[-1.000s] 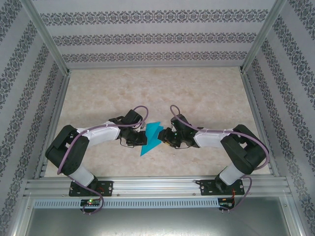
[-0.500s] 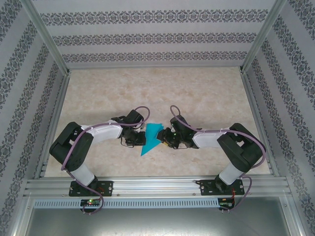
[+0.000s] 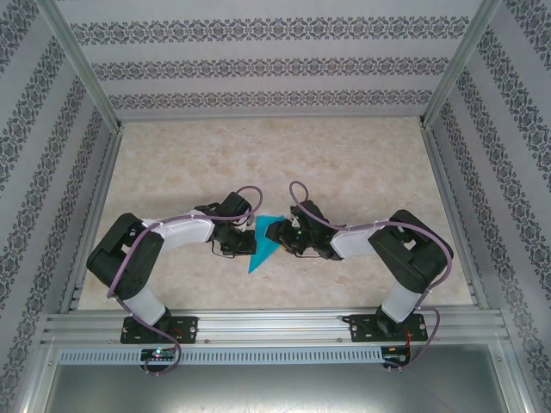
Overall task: Fold a paper plane with a square sheet of paper (pick it up from the middle)
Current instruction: Turn over the paper at the center of the table.
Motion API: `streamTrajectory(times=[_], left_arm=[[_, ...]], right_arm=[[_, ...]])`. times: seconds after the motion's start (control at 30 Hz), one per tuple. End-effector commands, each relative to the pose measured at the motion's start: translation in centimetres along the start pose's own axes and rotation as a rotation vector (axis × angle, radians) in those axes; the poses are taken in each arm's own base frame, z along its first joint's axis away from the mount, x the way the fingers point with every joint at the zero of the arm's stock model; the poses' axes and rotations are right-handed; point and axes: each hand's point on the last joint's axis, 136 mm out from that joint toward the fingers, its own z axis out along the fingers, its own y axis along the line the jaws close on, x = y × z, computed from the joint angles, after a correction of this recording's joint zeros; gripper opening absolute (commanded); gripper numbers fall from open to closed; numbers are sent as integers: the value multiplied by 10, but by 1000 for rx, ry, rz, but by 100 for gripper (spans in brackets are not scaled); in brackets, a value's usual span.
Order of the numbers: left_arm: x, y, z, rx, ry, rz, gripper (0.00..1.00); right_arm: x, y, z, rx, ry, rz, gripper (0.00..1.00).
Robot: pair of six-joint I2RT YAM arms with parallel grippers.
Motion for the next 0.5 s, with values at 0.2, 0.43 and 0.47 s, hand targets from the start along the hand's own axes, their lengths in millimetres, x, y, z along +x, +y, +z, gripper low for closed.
streamTrajectory(times=[0.2,0.43,0.47], left_arm=[[-10,-13,-9,136,-53,-83,15],[-12,-17,-15,183,-64,-93,15],[-12,-17,-16,181,-70,-91,15]], right_arm=[[-17,22,14,-78,-27,-106,44],[-15,26,28,-98,1,-120,22],[-15,28,27,-99,-2,-123,18]])
